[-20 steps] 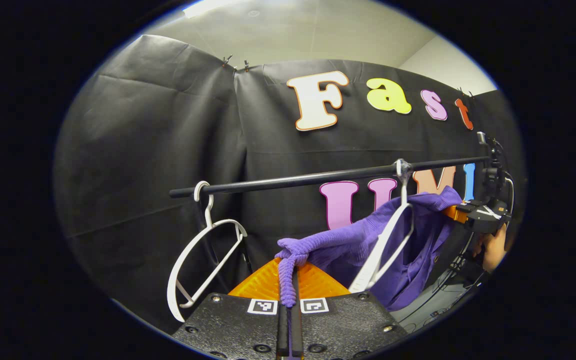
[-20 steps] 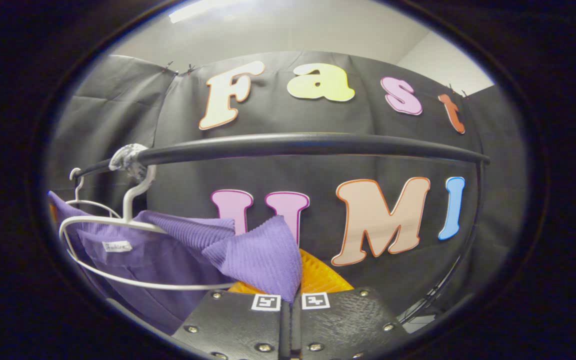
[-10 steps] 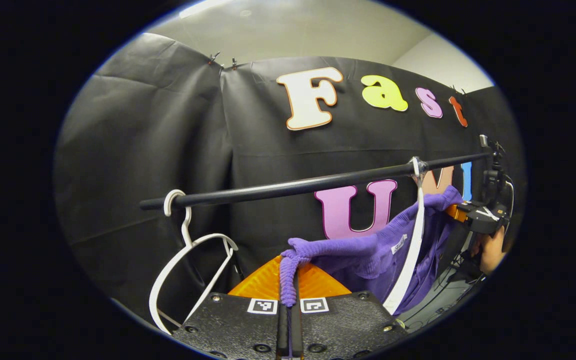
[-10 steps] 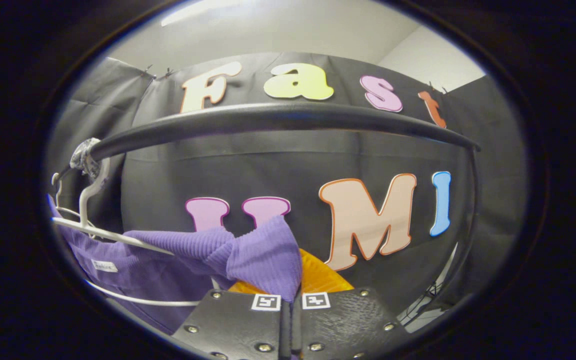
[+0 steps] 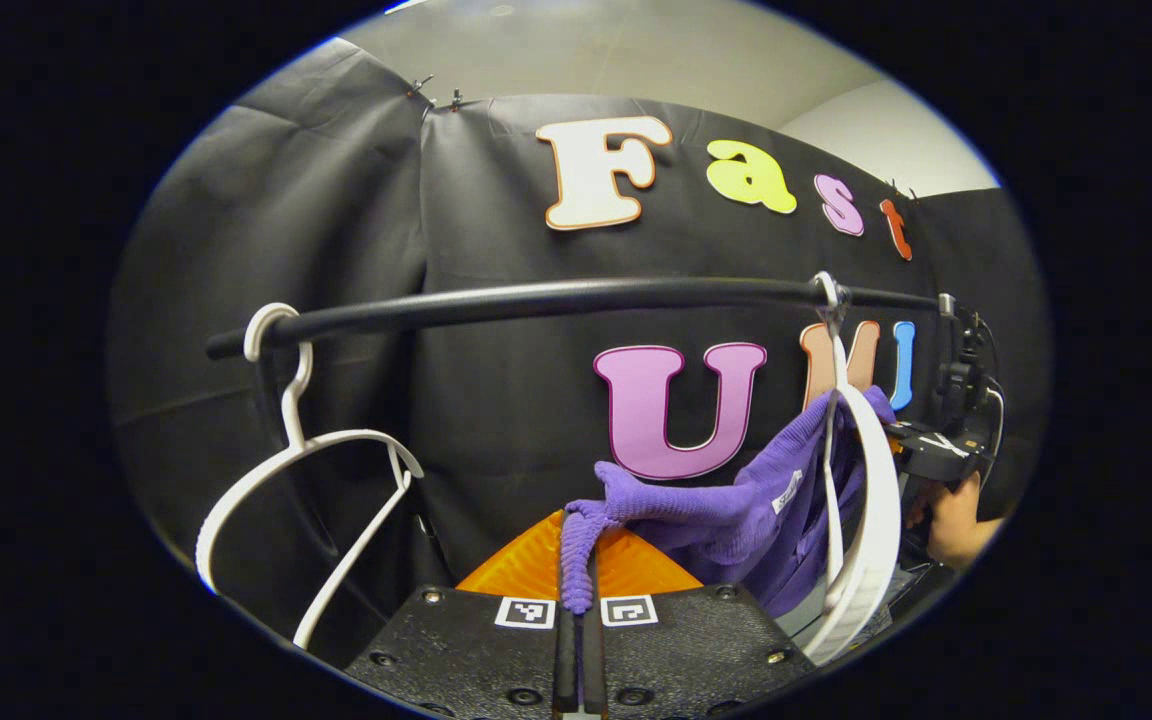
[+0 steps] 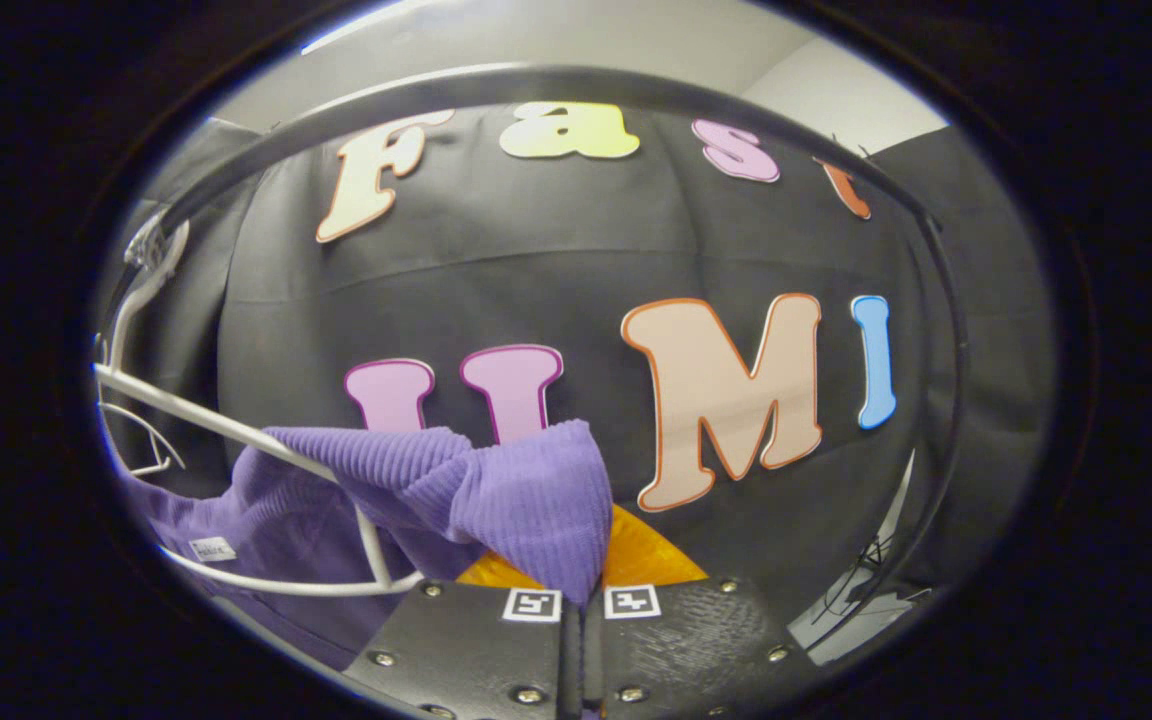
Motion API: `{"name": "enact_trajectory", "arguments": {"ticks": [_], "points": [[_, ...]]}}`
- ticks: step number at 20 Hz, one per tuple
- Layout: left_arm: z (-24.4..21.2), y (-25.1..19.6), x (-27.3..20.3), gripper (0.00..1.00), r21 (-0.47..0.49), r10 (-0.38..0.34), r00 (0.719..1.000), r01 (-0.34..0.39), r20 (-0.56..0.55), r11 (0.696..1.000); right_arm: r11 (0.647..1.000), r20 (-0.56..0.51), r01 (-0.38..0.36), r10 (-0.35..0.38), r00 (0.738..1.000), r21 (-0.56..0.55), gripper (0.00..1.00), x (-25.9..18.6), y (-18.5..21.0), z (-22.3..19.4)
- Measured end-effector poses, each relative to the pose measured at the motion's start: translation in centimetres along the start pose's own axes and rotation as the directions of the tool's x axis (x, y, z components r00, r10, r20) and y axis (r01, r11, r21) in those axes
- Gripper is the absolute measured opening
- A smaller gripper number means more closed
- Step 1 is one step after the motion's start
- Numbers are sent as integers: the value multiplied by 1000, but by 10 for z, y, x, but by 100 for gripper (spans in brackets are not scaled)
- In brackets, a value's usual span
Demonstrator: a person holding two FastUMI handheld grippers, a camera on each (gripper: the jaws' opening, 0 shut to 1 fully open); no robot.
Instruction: Grasp the clothes on the hanger with both hands and then place them into the laundry hamper below.
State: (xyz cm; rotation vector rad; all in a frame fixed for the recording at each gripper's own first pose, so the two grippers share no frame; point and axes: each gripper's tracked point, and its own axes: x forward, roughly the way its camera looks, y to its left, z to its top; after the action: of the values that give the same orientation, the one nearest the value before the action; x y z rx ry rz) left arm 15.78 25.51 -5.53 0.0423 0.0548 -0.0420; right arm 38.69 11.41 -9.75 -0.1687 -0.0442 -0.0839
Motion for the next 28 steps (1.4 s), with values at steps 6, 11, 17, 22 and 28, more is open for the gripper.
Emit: {"name": "enact_trajectory", "arguments": {"ticks": [6,11,17,22,28], "points": [[-30,-5,14,2,-111,-51,998,48,-23,993,1000,-66,17,-16,998,18,2,15,-5,-23],[-63,-7,27,2,-192,-66,996,54,-59,980,999,-156,43,-38,987,27,2,16,-9,-55],[-117,-17,27,3,-212,-72,989,43,-131,976,997,-314,46,-27,949,54,2,3,-21,-128],[-155,-21,-6,3,-197,-47,979,7,-200,980,999,-386,2,11,923,33,2,-39,-25,-160],[-154,-25,-51,3,-196,-5,978,-36,-207,980,998,-404,-53,55,913,16,2,-100,-28,-156]]}}
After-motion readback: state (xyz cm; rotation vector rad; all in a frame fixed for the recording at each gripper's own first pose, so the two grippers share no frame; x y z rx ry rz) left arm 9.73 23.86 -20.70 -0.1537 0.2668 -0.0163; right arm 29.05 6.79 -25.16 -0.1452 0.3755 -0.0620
